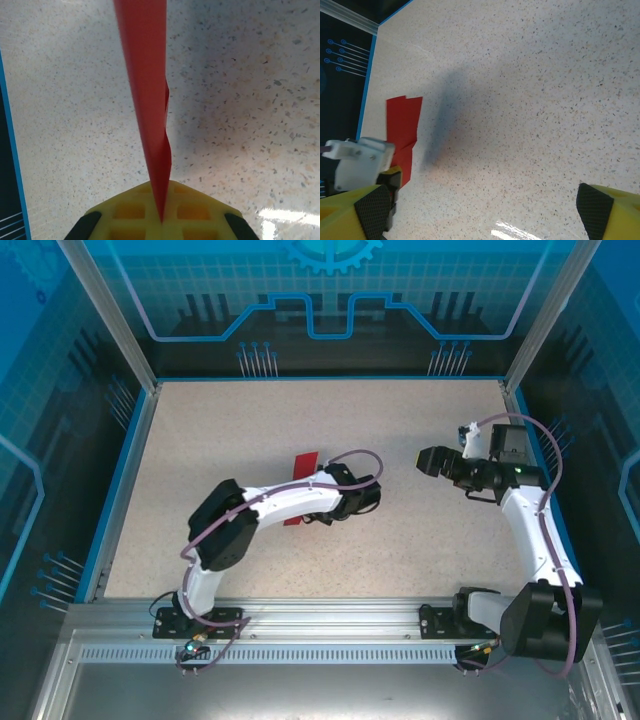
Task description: Fold a paper plane with a square sheet of paper (fold left side to right side)
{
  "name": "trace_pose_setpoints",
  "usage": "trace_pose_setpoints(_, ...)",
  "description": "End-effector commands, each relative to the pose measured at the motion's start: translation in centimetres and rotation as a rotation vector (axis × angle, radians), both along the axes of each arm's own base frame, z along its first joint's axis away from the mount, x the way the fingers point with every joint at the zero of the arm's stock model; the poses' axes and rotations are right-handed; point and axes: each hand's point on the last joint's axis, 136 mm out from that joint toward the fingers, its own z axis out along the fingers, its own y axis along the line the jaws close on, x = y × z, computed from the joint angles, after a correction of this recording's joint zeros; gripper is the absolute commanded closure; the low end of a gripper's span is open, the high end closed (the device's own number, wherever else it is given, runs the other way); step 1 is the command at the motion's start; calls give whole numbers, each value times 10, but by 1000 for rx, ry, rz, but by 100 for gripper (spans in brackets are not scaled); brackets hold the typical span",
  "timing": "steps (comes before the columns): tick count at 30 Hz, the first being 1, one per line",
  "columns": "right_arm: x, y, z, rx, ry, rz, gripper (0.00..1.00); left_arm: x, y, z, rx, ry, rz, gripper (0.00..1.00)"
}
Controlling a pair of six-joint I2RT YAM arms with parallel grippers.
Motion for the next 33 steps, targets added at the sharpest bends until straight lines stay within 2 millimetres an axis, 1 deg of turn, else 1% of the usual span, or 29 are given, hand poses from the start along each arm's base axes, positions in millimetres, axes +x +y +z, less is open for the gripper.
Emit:
trace_pose_setpoints(1, -4, -2, -3, 11, 2, 2, 1, -5, -8, -20, 7, 72, 24, 100)
trace_pose_setpoints(3, -4, -2, -3, 10, 2, 4, 1, -6, -20, -35, -35, 115, 24, 100)
trace_pose_setpoints(10, -6, -1, -10, 16, 24, 9, 1, -3, -51, -66, -234, 229, 42, 93)
trace_pose_setpoints(14, -7, 1, -15, 25, 40, 18, 1, 1, -66, -77, -335, 273, 50, 91)
trace_pose_setpoints(19, -6, 5, -19, 27, 52, 33, 1, 7, -76, -81, -421, 295, 63, 87)
trace_pose_setpoints(23, -6, 10, -26, 23, 78, 61, 1, 10, -85, -81, -490, 303, 65, 78)
trace_pose_setpoints(26, -6, 15, -31, 16, 98, 83, 1, 13, -94, -76, -564, 306, 54, 72)
trace_pose_setpoints(28, -6, 19, -35, 7, 113, 99, 1, 14, -99, -69, -615, 304, 44, 69)
trace_pose_setpoints(30, -7, 26, -42, -5, 134, 127, 1, 16, -104, -59, -680, 295, 31, 63)
trace_pose_setpoints(33, -7, 39, -51, -32, 164, 174, 1, 18, -109, -41, -786, 278, 17, 59)
